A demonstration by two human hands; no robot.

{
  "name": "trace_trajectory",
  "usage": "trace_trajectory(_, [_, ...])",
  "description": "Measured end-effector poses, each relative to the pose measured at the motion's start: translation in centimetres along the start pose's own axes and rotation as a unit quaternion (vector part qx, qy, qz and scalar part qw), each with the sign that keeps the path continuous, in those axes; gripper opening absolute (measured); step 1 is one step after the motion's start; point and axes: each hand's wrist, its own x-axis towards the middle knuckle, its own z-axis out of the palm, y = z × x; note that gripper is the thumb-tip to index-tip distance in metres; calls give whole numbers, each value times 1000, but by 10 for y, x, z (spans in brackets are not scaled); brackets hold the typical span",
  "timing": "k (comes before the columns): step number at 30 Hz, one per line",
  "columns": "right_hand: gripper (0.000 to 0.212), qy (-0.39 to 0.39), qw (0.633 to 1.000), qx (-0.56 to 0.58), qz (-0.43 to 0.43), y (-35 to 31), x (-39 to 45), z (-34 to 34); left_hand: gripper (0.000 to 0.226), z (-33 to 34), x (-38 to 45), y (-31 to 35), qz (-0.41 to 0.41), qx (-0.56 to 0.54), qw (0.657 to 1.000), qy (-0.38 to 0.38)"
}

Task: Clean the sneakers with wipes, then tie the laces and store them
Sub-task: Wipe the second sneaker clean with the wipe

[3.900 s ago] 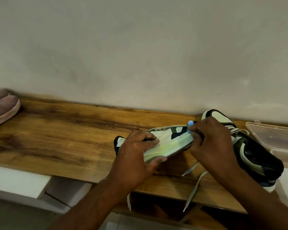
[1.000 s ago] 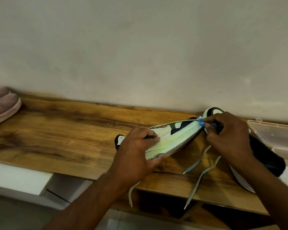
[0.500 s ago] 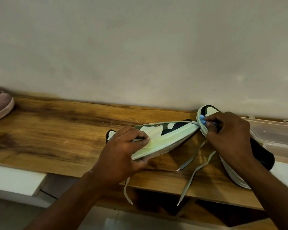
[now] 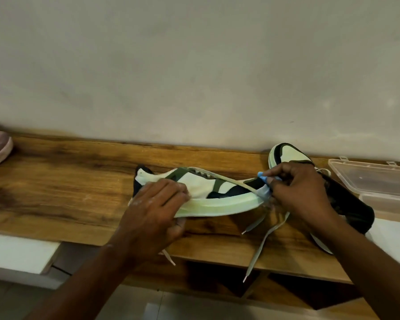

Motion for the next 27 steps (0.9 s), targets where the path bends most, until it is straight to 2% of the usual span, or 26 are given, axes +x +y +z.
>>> trace_trajectory(3, [20, -12, 1000, 25, -14, -2, -11, 20, 52, -1, 0, -14, -69, 23, 997, -22])
trace_trajectory(6, [22, -17, 999, 49, -14, -3, -22, 38, 49, 2, -1, -23, -98, 36, 994, -24])
trace_trajectory(12, [24, -7, 999, 32, -27, -2, -35, 60, 43, 14, 2, -17, -97, 35, 994, -26])
trace_trajectory(15, [23, 6, 1000, -6, 1, 0, -29, 56, 36, 9, 10, -7, -100, 12, 995, -7])
trace_trajectory(18, [24, 12, 999, -33, 38, 5, -25, 50, 24, 10, 16, 12, -39, -2, 999, 16])
trace_trajectory(23, [35, -21, 998, -29, 46, 5, -31, 52, 57, 36, 30, 29, 14, -8, 997, -76])
trace_trajectory(25, [32, -12, 999, -1, 51, 7, -34, 54, 62, 46, 36, 31, -6, -34, 993, -116])
trace_trajectory(27, [30, 2, 999, 20, 48, 8, -42, 57, 60, 54, 40, 30, -42, -85, 987, -126])
